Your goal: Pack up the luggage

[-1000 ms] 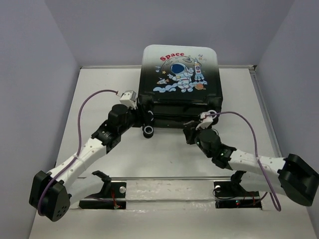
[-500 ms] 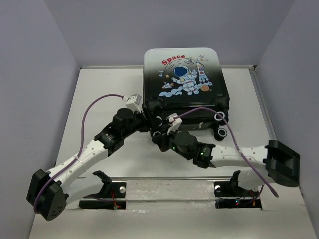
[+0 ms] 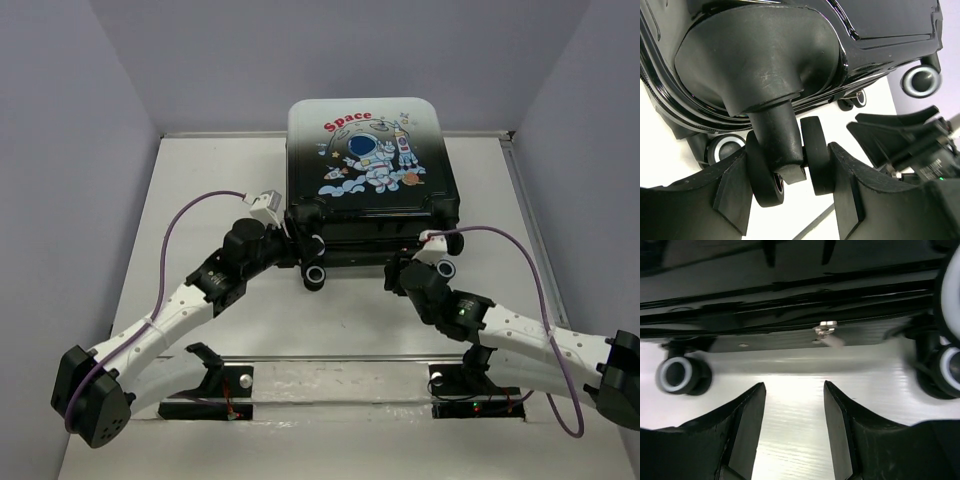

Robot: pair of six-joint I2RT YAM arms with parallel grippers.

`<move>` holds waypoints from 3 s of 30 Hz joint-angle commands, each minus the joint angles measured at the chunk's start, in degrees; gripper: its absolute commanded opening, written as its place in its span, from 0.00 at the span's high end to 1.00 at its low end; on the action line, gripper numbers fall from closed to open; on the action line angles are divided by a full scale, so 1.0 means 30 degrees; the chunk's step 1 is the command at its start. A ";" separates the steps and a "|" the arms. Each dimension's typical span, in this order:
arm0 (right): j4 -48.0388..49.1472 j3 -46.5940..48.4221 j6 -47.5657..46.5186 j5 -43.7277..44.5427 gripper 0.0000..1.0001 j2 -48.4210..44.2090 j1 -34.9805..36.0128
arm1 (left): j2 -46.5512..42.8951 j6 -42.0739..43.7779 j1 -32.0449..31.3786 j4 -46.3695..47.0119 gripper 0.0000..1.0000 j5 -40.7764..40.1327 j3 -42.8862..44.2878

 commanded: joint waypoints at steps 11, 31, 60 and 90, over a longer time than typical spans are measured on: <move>0.3910 0.0527 -0.4377 -0.1172 0.44 0.2391 -0.4045 | -0.1618 0.0794 -0.0715 0.4019 0.94 0.3284 -0.0185; 0.9743 -0.0434 -0.6436 -0.4800 0.93 0.3131 -0.4664 | -0.1239 0.0065 -0.0744 0.4807 0.94 0.4133 0.0135; 3.1505 0.6880 -0.2509 -0.4754 0.93 1.6451 0.5619 | 0.1428 -0.6816 -0.4489 1.2210 0.94 0.2350 0.4658; 0.9057 0.0377 0.1887 -0.3522 0.01 0.5416 0.6205 | -0.4138 -0.6559 -0.3762 1.1255 0.27 -0.1726 -0.4198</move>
